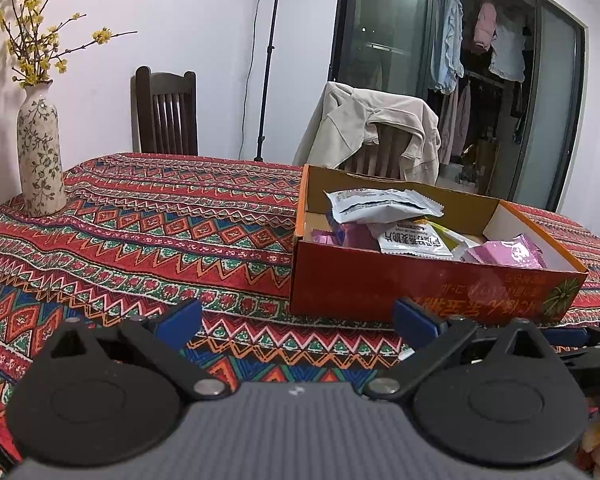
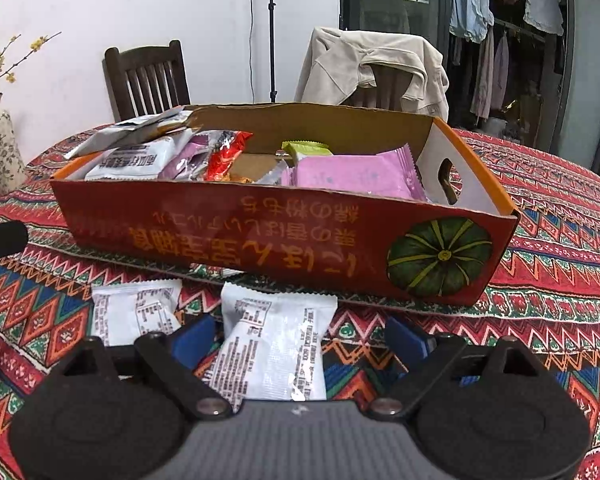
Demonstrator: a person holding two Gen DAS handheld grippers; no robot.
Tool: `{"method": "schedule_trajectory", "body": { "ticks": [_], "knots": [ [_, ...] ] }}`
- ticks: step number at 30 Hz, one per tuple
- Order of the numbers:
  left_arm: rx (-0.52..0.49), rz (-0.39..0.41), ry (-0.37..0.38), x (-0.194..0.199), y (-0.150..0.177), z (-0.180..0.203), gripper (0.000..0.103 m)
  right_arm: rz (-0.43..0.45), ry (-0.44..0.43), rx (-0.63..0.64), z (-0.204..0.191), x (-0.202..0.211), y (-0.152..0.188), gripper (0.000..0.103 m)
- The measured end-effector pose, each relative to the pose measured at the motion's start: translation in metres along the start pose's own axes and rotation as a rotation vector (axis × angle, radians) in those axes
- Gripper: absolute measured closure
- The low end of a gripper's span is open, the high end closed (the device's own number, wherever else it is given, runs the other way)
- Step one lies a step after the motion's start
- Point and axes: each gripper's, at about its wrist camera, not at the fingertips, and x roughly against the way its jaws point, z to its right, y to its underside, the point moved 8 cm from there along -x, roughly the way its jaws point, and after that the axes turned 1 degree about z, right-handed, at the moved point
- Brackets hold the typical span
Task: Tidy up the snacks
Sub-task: 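Grasp a white packet with the right gripper while the left gripper grasps another white packet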
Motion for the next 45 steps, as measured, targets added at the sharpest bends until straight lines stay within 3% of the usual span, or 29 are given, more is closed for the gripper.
{"method": "schedule_trajectory", "body": {
  "ticks": [1, 3, 4, 11, 21, 31, 38, 45],
  "knots": [
    [0.002, 0.001, 0.0, 0.0, 0.0, 0.0, 0.0, 0.004, -0.002, 0.0, 0.0, 0.001, 0.0, 0.014],
    [0.005, -0.002, -0.003, 0.0, 0.0, -0.001, 0.0, 0.02, -0.01, 0.004, 0.0, 0.004, -0.001, 0.032],
    [0.006, -0.004, -0.003, -0.001, 0.0, -0.001, 0.0, 0.029, -0.015, 0.008, -0.001, 0.007, -0.002, 0.049],
    [0.009, -0.009, -0.006, -0.002, 0.001, -0.002, 0.0, 0.061, 0.004, 0.013, 0.0, 0.016, -0.003, 0.064],
    [-0.017, -0.038, -0.027, -0.007, 0.003, 0.003, 0.0, 0.15, 0.034, 0.009, 0.021, 0.048, -0.002, 0.064],
    [-0.058, -0.077, 0.008, -0.005, -0.007, 0.047, 0.0, 0.189, 0.019, -0.06, 0.039, 0.055, 0.0, 0.064],
    [-0.046, -0.174, 0.011, -0.022, 0.007, 0.083, 0.0, 0.204, 0.037, -0.1, 0.048, 0.059, 0.001, 0.064],
    [-0.029, -0.248, -0.051, -0.042, 0.022, 0.1, 0.0, 0.211, 0.051, -0.119, 0.053, 0.06, 0.002, 0.064]
  ]
}}
